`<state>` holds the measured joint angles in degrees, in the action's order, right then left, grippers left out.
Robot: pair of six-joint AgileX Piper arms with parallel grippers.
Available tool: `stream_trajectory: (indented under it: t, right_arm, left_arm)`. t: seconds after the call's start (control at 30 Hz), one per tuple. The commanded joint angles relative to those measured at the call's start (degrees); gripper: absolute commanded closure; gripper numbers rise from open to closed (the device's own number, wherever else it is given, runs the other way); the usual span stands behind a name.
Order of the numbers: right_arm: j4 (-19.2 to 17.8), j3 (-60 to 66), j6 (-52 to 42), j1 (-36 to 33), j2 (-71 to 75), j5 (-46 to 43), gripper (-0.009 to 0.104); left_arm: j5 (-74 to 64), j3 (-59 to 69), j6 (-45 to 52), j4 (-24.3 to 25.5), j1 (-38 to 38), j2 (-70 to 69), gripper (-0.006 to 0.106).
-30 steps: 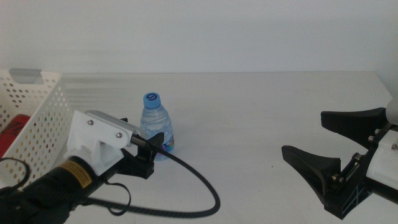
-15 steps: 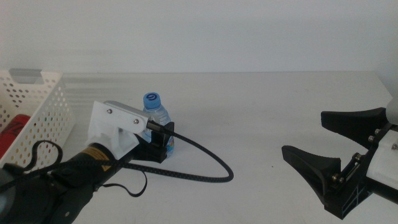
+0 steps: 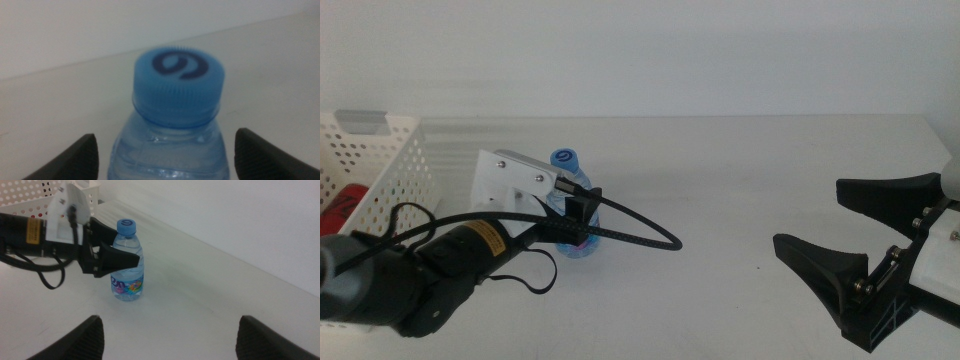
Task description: Use arms to grab the bottles and put them into the dustbin to the left of the table.
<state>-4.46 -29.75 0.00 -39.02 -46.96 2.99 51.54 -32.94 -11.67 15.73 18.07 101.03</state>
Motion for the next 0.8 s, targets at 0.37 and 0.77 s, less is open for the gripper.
stream_trajectory:
  t: [0.37,0.77]
  right_arm:
    - [-0.17,-1.58,-0.3,-0.21,0.46,-3.97,0.025]
    - [-0.17,-1.58,-0.3,-0.21,0.46,-3.97,0.025]
  left_arm:
    - [13.62,-4.74,-0.96,-3.26,0.01,8.68,0.016]
    - [17.17,-4.04,-5.26,-3.52,0.08,9.1,0.086]
